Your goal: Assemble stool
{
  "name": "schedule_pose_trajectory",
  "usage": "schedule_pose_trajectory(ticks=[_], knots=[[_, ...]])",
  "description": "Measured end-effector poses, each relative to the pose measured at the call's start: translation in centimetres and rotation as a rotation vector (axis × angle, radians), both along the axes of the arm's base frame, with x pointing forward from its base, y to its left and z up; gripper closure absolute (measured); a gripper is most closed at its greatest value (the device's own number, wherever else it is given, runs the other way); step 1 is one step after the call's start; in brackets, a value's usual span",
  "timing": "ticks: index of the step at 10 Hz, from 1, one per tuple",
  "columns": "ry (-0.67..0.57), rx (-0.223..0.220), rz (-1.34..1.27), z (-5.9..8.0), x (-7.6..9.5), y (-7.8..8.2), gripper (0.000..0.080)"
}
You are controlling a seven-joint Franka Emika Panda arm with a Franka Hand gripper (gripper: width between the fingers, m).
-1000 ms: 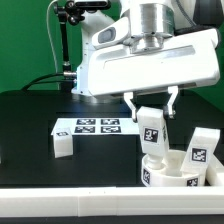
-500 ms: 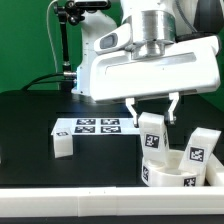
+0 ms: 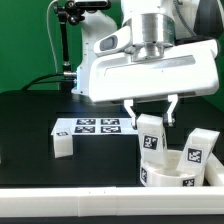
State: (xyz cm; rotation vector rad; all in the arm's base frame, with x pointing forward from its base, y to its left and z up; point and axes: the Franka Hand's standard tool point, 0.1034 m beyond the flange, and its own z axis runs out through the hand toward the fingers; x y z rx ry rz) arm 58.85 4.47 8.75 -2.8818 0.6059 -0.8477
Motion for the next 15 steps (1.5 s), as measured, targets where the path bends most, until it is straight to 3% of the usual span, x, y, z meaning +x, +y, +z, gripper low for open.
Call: schedule_pose_trajectory(ticks=[1, 2, 3, 4, 7, 9, 11, 15], knots=[[0.000, 0.000, 0.000, 0.0, 0.0, 0.0, 0.0404], [0.000, 0.000, 0.000, 0.0, 0.0, 0.0, 0.0269], [0.000, 0.000, 0.000, 0.0, 0.0, 0.0, 0.0269], [0.000, 0.000, 0.000, 0.0, 0.0, 0.0, 0.0171], [0.002, -0.007, 0.008, 0.6, 0.2, -0.6, 0.0151], [0.021, -0.001, 0.029, 2.6, 0.6, -1.9, 0.0151], [0.034, 0.021, 0.030, 4.2, 0.9, -2.1, 0.0151], [0.041, 0.025, 0.031, 4.1, 0.9, -2.1, 0.0151]])
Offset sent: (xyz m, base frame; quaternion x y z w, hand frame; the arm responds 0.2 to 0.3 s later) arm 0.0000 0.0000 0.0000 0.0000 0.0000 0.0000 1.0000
